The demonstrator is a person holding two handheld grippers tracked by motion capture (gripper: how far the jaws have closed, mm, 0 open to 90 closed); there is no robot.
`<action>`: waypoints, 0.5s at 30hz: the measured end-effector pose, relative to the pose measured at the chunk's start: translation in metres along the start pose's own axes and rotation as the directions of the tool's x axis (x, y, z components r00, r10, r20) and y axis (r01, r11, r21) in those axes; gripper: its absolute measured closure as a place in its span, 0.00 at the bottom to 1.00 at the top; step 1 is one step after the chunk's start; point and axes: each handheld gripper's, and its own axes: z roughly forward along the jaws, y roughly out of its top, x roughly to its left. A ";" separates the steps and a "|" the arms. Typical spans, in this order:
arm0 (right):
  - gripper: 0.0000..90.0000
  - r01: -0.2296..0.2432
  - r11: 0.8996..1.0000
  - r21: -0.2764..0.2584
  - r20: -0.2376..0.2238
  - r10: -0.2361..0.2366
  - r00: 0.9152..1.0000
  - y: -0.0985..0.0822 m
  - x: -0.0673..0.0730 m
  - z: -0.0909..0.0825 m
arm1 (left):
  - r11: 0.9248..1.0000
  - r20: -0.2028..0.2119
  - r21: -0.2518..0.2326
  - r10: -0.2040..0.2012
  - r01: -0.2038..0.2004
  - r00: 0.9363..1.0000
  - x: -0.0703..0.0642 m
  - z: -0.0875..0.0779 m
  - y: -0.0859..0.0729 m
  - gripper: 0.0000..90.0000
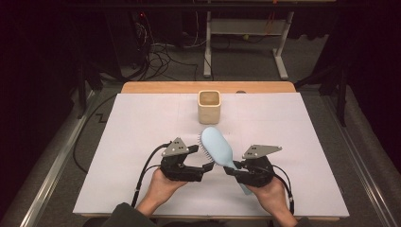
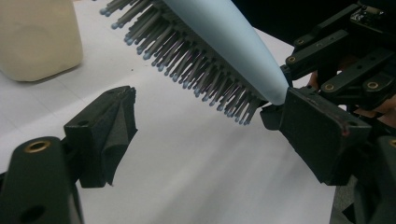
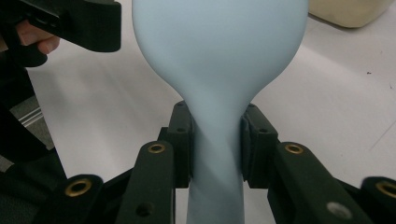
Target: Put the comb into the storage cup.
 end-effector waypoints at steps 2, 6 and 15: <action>0.78 0.001 1.000 -0.001 -0.001 -0.001 1.000 0.000 0.001 0.000 | 1.000 -0.001 -0.005 -0.006 0.006 1.000 -0.001 0.002 0.001 0.21; 0.78 0.006 1.000 -0.001 0.000 -0.006 1.000 0.001 0.002 0.002 | 1.000 0.000 -0.011 -0.014 0.014 1.000 -0.003 0.004 0.003 0.21; 0.78 0.011 1.000 0.000 0.002 -0.011 1.000 0.001 0.003 0.004 | 1.000 0.004 -0.007 -0.027 0.027 1.000 -0.006 0.010 0.007 0.20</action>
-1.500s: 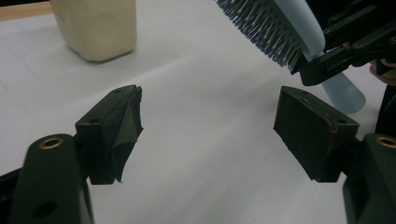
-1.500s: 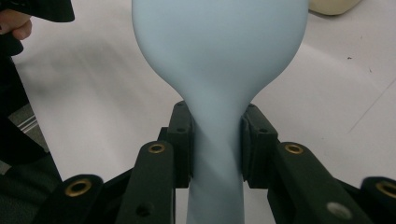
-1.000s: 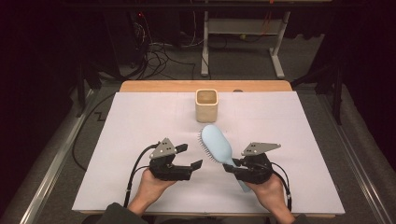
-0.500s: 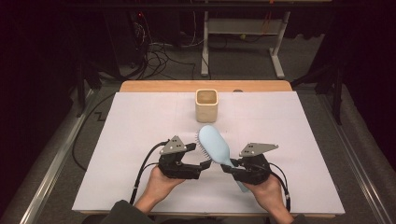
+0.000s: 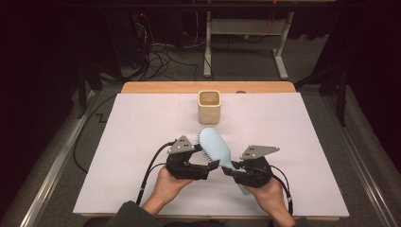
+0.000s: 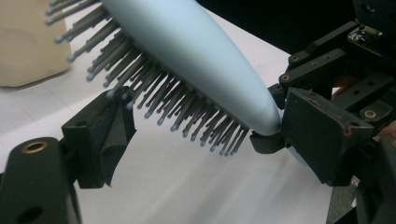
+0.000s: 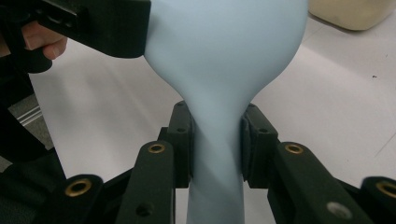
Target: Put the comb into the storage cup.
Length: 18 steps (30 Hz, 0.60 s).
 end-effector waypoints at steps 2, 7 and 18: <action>0.78 0.006 1.000 -0.002 0.002 -0.006 1.000 0.000 0.001 0.000 | 1.000 0.001 0.002 0.001 -0.001 1.000 -0.001 0.002 0.001 0.21; 0.78 0.030 1.000 -0.009 0.009 -0.030 1.000 0.001 0.005 0.001 | 1.000 -0.005 0.000 -0.004 0.004 1.000 -0.003 0.005 0.001 0.20; 0.78 0.048 0.999 -0.013 0.008 -0.047 0.999 0.002 0.011 0.003 | 1.000 -0.017 0.022 0.002 -0.001 1.000 -0.005 0.011 0.004 0.20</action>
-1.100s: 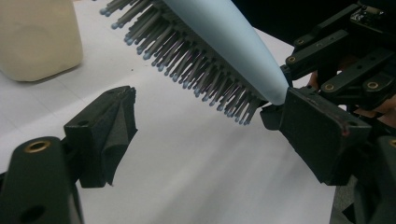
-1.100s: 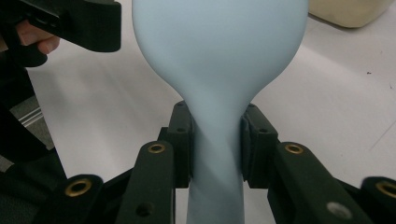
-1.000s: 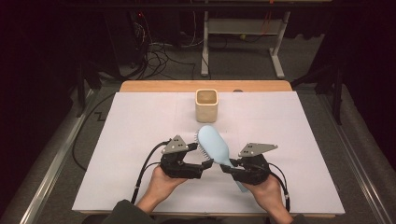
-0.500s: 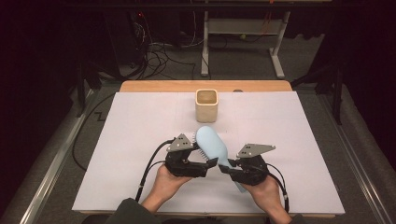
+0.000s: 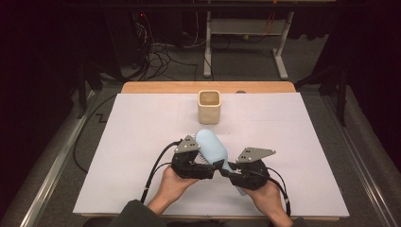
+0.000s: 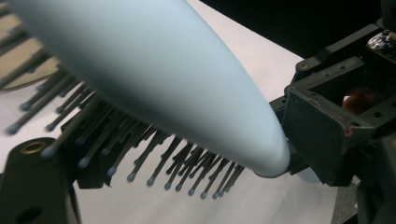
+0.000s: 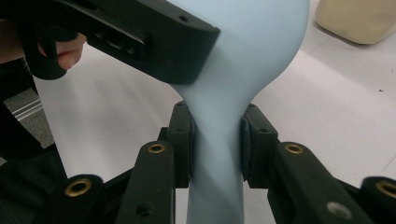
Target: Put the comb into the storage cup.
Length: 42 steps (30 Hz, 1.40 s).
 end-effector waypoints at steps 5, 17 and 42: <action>0.78 0.007 1.000 0.007 0.000 -0.007 1.000 0.000 0.001 0.002 | 1.000 0.002 0.017 -0.022 0.022 1.000 0.000 0.001 0.001 0.23; 0.78 0.014 1.000 0.016 -0.008 -0.014 1.000 0.002 0.001 0.005 | 0.998 0.023 0.042 -0.044 0.043 0.999 -0.001 -0.008 0.006 0.34; 0.78 0.026 0.999 -0.021 -0.029 -0.026 0.999 0.010 0.005 0.004 | 0.999 0.087 0.034 -0.020 0.017 0.996 -0.007 -0.026 0.026 0.56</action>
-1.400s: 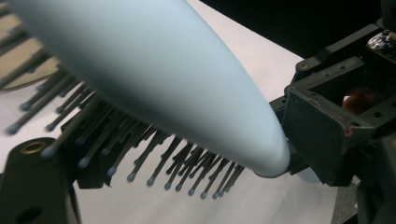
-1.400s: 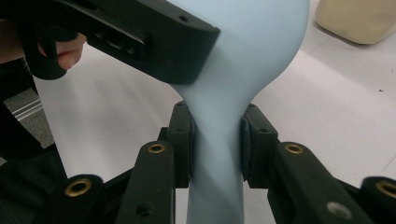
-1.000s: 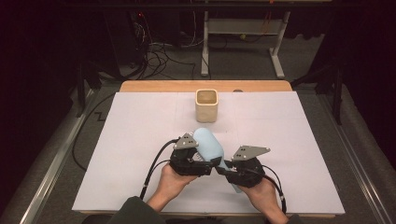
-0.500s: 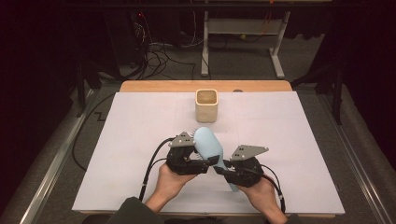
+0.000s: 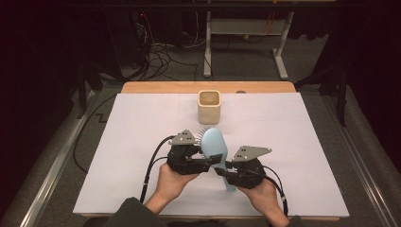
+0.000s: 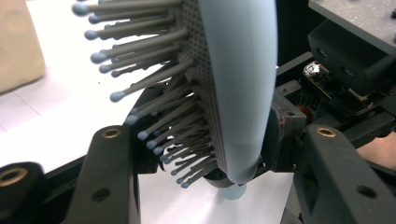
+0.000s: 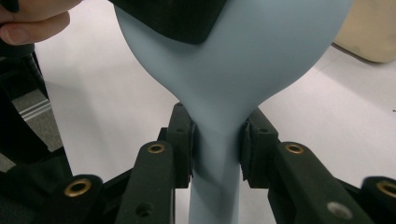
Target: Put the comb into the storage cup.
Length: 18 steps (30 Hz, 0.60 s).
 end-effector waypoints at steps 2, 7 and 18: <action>0.78 -0.006 1.000 0.001 -0.003 0.006 1.000 0.001 0.001 0.000 | 1.000 0.005 0.008 0.003 -0.003 1.000 0.000 0.000 0.001 0.57; 0.78 -0.010 1.000 0.003 -0.013 0.010 1.000 0.000 0.000 0.002 | 1.000 0.014 0.007 0.010 -0.010 1.000 0.000 0.000 0.000 0.58; 0.77 -0.048 0.999 -0.022 -0.052 0.047 0.998 0.000 -0.003 0.000 | 1.000 0.033 0.006 0.017 -0.017 0.999 0.000 -0.001 0.006 0.59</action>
